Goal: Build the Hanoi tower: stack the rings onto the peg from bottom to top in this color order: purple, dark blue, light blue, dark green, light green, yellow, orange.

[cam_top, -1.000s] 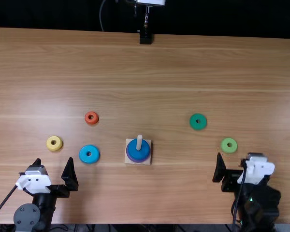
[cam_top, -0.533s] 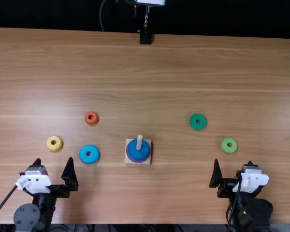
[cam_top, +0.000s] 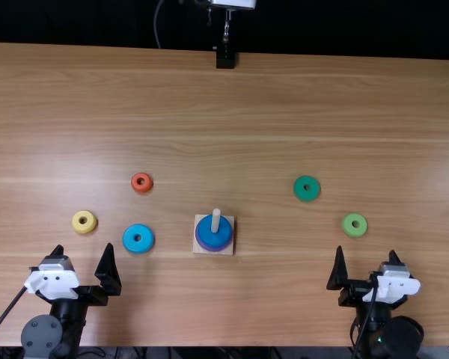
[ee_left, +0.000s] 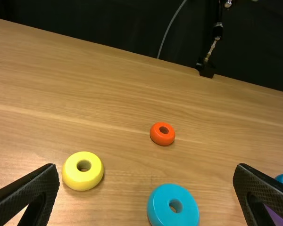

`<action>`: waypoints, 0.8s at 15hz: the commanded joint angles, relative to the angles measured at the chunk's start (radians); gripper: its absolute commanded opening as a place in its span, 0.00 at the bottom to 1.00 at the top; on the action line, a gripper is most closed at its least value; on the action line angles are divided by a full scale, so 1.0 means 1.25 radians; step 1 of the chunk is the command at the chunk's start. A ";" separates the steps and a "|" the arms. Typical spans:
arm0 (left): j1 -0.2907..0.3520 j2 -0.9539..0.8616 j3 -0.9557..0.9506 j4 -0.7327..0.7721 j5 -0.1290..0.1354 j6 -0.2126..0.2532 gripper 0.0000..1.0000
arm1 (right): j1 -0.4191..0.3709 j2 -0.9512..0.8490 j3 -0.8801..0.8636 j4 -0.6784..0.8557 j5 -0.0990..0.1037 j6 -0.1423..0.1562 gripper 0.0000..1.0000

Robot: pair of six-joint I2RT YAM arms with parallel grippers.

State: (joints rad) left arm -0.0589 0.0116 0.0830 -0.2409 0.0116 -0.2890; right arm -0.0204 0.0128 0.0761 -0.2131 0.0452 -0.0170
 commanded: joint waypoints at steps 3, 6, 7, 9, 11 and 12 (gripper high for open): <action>0.002 -0.009 -0.044 -0.015 0.010 0.003 1.00 | -0.009 -0.010 -0.031 0.000 0.005 0.000 1.00; 0.002 -0.009 -0.044 -0.015 0.010 0.003 1.00 | -0.009 -0.010 -0.031 0.000 0.005 0.000 1.00; 0.002 -0.009 -0.044 -0.015 0.010 0.003 1.00 | -0.009 -0.010 -0.030 0.000 0.005 0.000 1.00; 0.002 -0.009 -0.044 -0.015 0.010 0.003 1.00 | -0.009 -0.010 -0.033 0.009 0.005 -0.001 1.00; 0.002 -0.009 -0.044 -0.015 0.010 0.003 1.00 | -0.013 -0.010 -0.039 0.037 0.004 0.000 1.00; 0.002 -0.009 -0.044 -0.015 0.010 0.003 1.00 | -0.014 -0.010 -0.041 0.049 0.004 -0.001 1.00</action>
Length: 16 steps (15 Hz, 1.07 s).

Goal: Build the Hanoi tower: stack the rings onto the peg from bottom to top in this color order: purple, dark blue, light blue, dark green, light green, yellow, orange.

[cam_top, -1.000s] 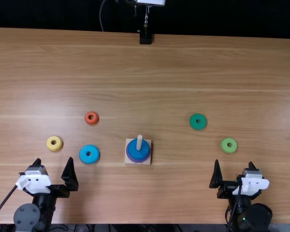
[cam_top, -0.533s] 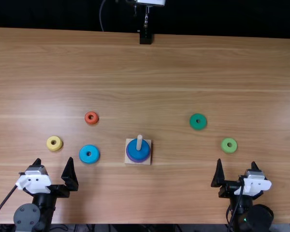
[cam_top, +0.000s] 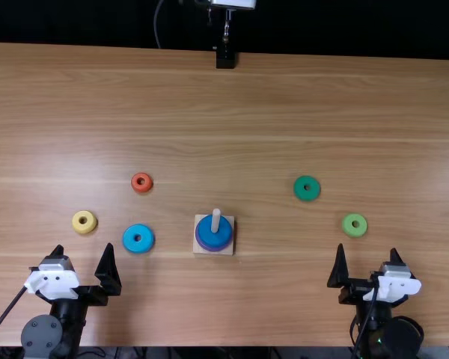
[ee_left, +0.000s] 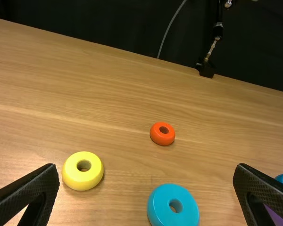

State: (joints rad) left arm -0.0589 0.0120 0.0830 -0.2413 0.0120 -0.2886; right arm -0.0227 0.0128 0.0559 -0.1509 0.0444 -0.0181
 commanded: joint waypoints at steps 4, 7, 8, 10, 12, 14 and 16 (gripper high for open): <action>0.002 -0.010 -0.044 -0.015 0.010 0.003 1.00 | -0.013 -0.010 -0.026 0.008 0.006 0.000 1.00; 0.002 -0.010 -0.044 -0.015 0.010 0.003 1.00 | -0.013 -0.010 -0.026 0.008 0.006 0.000 1.00; 0.012 -0.010 -0.044 -0.013 0.011 0.003 1.00 | -0.013 -0.010 -0.026 0.008 0.006 0.000 1.00; 0.018 -0.010 -0.044 -0.015 0.011 0.003 1.00 | -0.013 -0.010 -0.026 0.008 0.006 0.000 1.00; 0.016 -0.010 -0.041 -0.019 0.005 0.010 1.00 | -0.013 -0.010 -0.026 0.008 0.006 0.000 1.00; 0.016 -0.010 -0.023 -0.025 -0.048 0.010 1.00 | -0.011 -0.010 -0.026 0.008 0.006 0.000 1.00; 0.012 -0.010 0.015 -0.031 -0.089 0.011 1.00 | -0.013 -0.010 -0.026 0.008 0.006 0.000 1.00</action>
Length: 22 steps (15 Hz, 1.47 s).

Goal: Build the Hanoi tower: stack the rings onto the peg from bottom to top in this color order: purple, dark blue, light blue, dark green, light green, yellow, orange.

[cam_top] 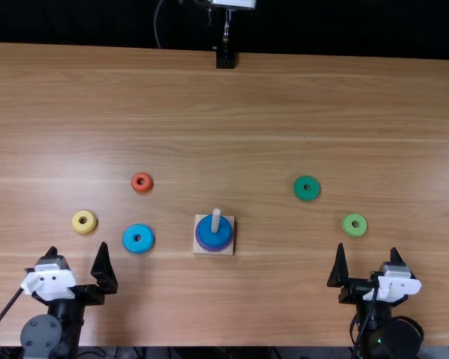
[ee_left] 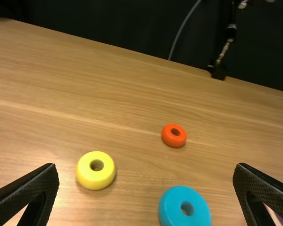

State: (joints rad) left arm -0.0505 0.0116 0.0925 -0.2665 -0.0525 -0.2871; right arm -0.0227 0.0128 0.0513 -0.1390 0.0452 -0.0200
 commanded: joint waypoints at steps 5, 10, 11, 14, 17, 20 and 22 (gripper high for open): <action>0.004 0.039 0.133 -0.040 -0.029 0.315 1.00 | -0.013 -0.010 -0.023 -0.002 0.005 0.001 1.00; -0.043 0.274 0.311 -0.036 -0.030 0.327 1.00 | -0.011 -0.010 -0.023 -0.002 0.005 0.001 1.00; -0.047 0.345 0.369 -0.039 -0.024 0.321 1.00 | -0.013 -0.010 -0.023 -0.002 0.005 0.001 1.00; -0.068 0.489 0.487 -0.050 -0.021 0.321 1.00 | -0.013 -0.010 -0.023 -0.002 0.005 0.001 1.00; -0.086 0.621 0.587 -0.136 0.054 0.319 1.00 | -0.013 -0.010 -0.023 -0.002 0.005 0.001 1.00; -0.111 0.755 0.664 -0.270 0.070 0.318 1.00 | -0.013 -0.010 -0.023 -0.002 0.005 0.001 1.00; -0.112 0.833 0.671 -0.308 0.073 0.317 1.00 | -0.013 -0.010 -0.023 -0.002 0.005 0.001 1.00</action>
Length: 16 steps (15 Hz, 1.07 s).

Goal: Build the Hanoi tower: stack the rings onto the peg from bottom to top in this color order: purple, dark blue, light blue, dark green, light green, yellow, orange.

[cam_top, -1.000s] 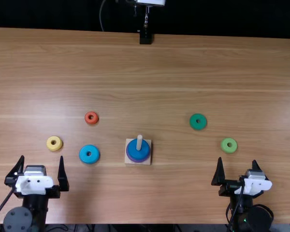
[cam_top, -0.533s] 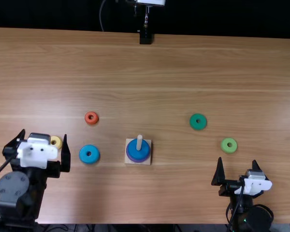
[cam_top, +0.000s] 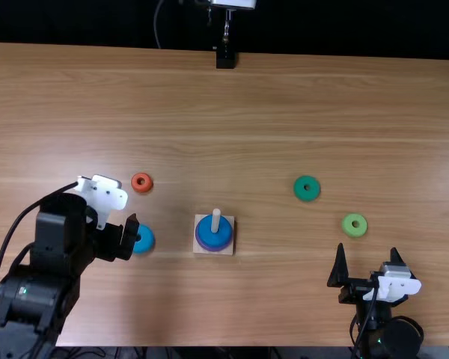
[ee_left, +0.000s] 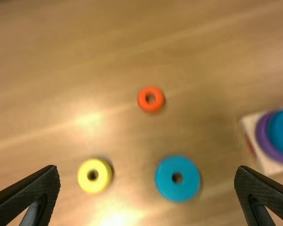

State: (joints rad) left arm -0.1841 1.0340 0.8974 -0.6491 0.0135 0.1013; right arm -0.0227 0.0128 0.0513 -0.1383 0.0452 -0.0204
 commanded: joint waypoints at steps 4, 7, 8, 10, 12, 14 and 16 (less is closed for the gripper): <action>-0.009 0.140 0.017 -0.002 0.023 -0.065 1.00 | -0.011 -0.010 -0.023 -0.002 0.005 0.002 1.00; -0.053 0.226 0.012 0.005 0.023 -0.068 1.00 | -0.013 -0.010 -0.023 -0.002 0.005 0.002 1.00; -0.059 0.253 0.012 0.002 0.023 -0.068 1.00 | -0.013 -0.010 -0.023 -0.002 0.005 0.002 1.00; -0.068 0.293 0.012 -0.002 0.023 -0.066 1.00 | -0.013 -0.010 -0.023 -0.002 0.005 0.002 1.00; -0.066 0.334 0.012 -0.002 0.023 -0.065 1.00 | -0.011 -0.010 -0.023 -0.002 0.005 0.002 1.00; -0.066 0.372 0.012 -0.002 0.023 -0.065 1.00 | -0.013 -0.010 -0.023 -0.002 0.005 0.002 1.00; -0.068 0.402 0.012 -0.004 0.023 -0.063 1.00 | -0.013 -0.010 -0.023 -0.002 0.005 0.002 1.00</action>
State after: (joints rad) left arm -0.2562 1.5238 0.8974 -0.6518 0.0341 0.0219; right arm -0.0223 0.0128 0.0509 -0.1383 0.0448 -0.0200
